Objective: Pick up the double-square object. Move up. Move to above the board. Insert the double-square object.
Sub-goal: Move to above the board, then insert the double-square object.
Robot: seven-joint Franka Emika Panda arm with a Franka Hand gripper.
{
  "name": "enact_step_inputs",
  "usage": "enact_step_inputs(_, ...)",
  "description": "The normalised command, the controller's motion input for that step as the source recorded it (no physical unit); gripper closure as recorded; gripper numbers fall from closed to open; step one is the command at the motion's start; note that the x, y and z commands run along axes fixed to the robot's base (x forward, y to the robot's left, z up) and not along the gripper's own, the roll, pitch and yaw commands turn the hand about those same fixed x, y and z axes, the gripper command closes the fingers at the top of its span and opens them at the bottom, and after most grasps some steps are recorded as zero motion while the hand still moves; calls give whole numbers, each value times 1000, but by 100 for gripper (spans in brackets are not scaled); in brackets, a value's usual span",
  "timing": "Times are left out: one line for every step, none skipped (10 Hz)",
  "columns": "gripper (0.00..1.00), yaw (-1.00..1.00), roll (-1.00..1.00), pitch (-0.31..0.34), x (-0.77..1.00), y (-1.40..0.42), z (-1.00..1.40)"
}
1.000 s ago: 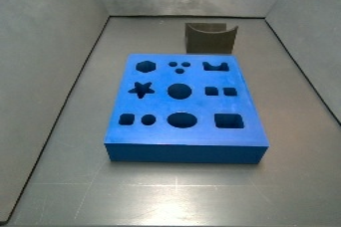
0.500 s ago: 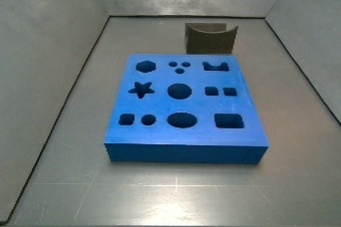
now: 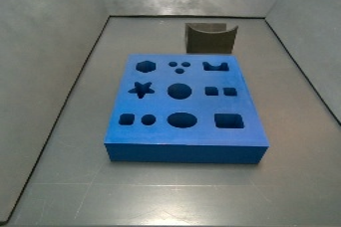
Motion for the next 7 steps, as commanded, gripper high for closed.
enact_step_inputs(100, 8, -1, 76, -17, -1000, 204)
enact_step_inputs(100, 6, 4, 102, 16, -867, 186)
enact_step_inputs(100, 13, 4, 116, 42, -600, 130)
enact_step_inputs(100, 9, 6, 124, 57, -375, 82)
enact_step_inputs(100, 9, 9, 124, 60, -226, 59)
enact_step_inputs(100, 0, 14, 0, 0, 0, 0)
enact_step_inputs(100, 0, 0, 0, 103, 0, -86)
